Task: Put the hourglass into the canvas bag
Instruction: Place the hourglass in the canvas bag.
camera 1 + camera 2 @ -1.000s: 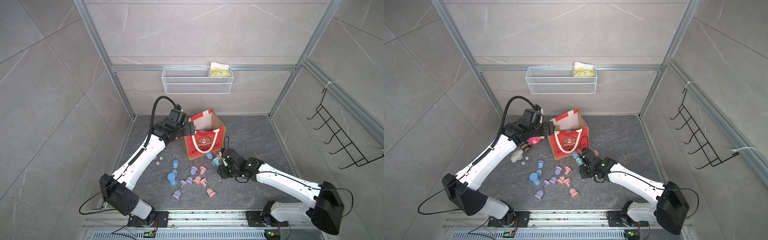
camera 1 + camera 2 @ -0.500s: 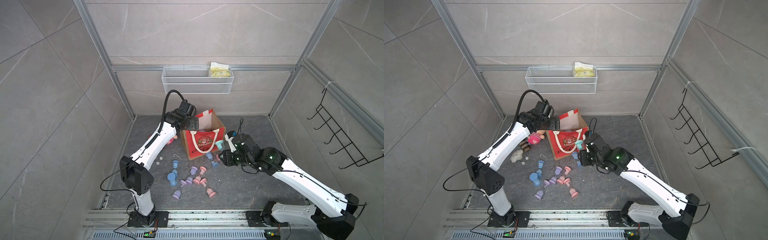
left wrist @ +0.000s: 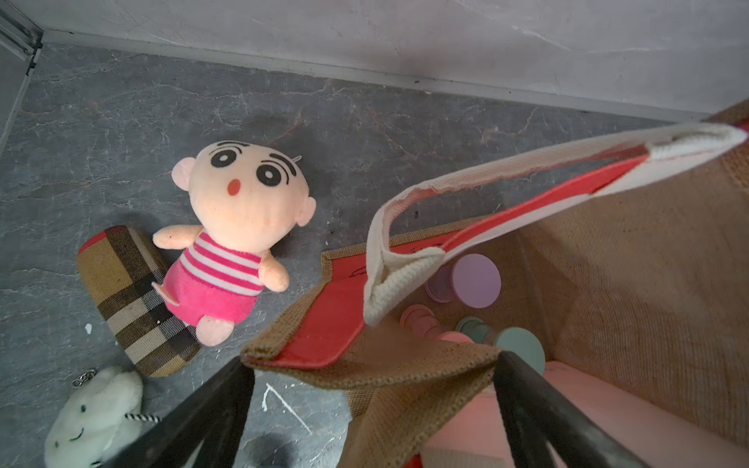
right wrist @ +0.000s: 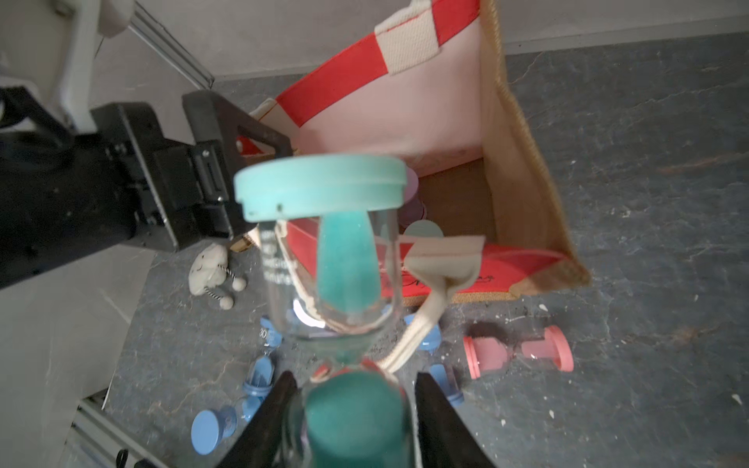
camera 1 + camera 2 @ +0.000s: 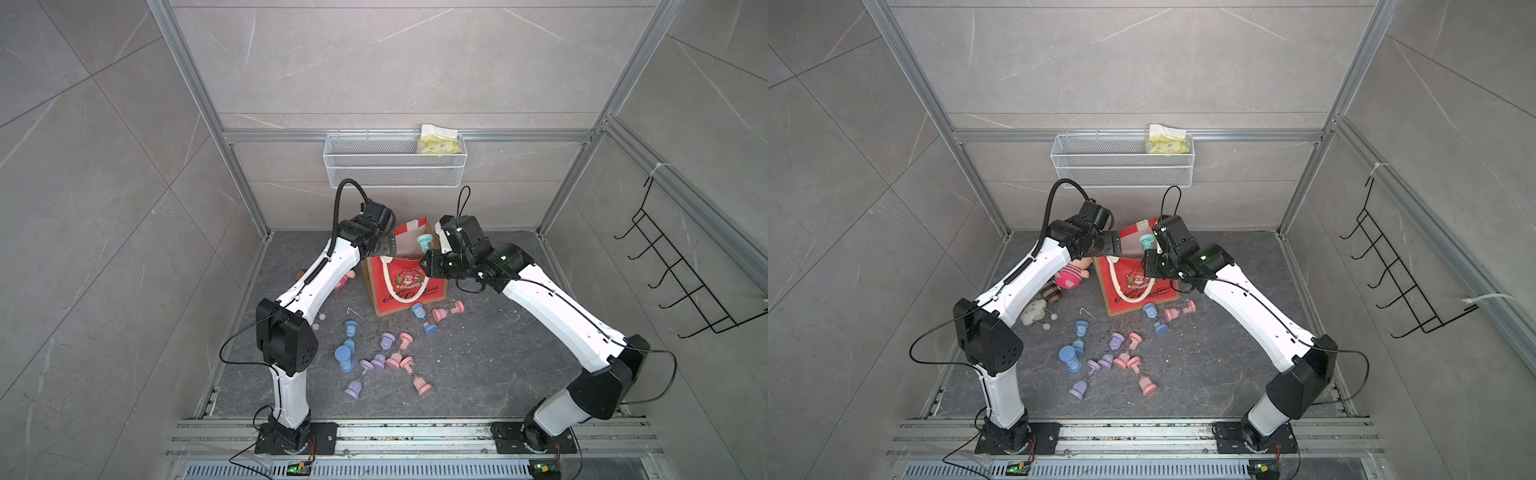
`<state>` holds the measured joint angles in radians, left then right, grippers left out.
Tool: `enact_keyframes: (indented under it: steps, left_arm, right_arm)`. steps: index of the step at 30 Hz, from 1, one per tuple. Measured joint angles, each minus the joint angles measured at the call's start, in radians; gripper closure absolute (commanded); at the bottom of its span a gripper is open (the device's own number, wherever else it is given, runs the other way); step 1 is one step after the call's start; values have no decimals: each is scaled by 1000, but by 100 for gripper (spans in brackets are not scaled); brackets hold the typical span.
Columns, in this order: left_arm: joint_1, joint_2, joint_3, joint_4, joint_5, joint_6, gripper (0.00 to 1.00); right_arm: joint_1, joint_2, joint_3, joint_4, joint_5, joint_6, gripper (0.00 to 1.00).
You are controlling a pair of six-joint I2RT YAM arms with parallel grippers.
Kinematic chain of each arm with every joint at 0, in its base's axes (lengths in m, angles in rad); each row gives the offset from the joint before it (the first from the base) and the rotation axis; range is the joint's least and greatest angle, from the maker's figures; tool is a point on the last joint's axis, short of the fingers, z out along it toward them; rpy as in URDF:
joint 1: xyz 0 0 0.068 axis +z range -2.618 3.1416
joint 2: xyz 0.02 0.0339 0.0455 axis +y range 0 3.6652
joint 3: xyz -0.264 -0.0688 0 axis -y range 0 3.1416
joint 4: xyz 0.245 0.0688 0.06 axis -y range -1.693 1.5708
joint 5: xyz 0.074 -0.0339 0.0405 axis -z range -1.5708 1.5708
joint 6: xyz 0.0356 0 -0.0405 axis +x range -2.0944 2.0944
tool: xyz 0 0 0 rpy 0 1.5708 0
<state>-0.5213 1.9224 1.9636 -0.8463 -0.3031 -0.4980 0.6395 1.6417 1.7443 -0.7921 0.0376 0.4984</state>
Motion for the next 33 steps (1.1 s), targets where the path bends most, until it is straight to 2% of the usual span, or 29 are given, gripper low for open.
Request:
enact_keyframes:
  steps: [10,22,28,33]
  left_arm:
    - [26,55,65,19,21,-6,8]
    - [20,-11,-52,63,114,-8,10]
    - [-8,-13,-57,62,132,-7,13]
    - [-35,-15,-59,54,135,-5,17]
  right_arm:
    - [-19,177,146,62,33,-36,100]
    - [-26,365,286,113,82,-90,100]
    - [-32,391,261,110,109,-111,100]
    - [-50,356,169,119,116,-129,100]
